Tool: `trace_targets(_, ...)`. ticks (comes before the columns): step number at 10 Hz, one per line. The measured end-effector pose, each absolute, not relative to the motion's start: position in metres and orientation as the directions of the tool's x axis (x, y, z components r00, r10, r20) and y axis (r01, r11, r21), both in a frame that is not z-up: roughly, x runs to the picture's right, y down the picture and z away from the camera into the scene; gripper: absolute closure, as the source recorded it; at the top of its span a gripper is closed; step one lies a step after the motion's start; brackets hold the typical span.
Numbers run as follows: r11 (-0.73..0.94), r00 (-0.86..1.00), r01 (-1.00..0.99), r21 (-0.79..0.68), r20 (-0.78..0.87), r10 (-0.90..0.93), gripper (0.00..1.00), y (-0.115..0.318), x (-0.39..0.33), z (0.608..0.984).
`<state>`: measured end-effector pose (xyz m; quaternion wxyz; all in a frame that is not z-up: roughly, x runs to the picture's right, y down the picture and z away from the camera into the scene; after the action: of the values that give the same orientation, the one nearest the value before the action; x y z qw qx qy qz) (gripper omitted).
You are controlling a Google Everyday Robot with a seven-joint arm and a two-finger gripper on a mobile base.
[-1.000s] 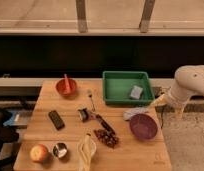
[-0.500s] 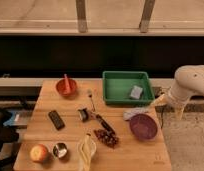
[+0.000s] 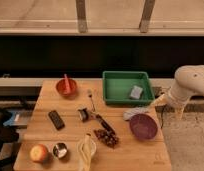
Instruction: Place towel in purple bowl
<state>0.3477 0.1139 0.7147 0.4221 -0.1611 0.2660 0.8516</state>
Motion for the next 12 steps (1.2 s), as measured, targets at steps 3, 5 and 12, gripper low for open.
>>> trace_targets(3,-0.502,-0.592,-0.804,0.317,-0.499,0.633,0.2,0.114,0.348,0.715)
trace_targets(5,-0.502,-0.592,-0.805,0.317,-0.499,0.633,0.2,0.114,0.348,0.715)
trace_targets(12,-0.448,-0.531,-0.847,0.288,-0.517,0.671,0.2,0.106,0.333,0.724)
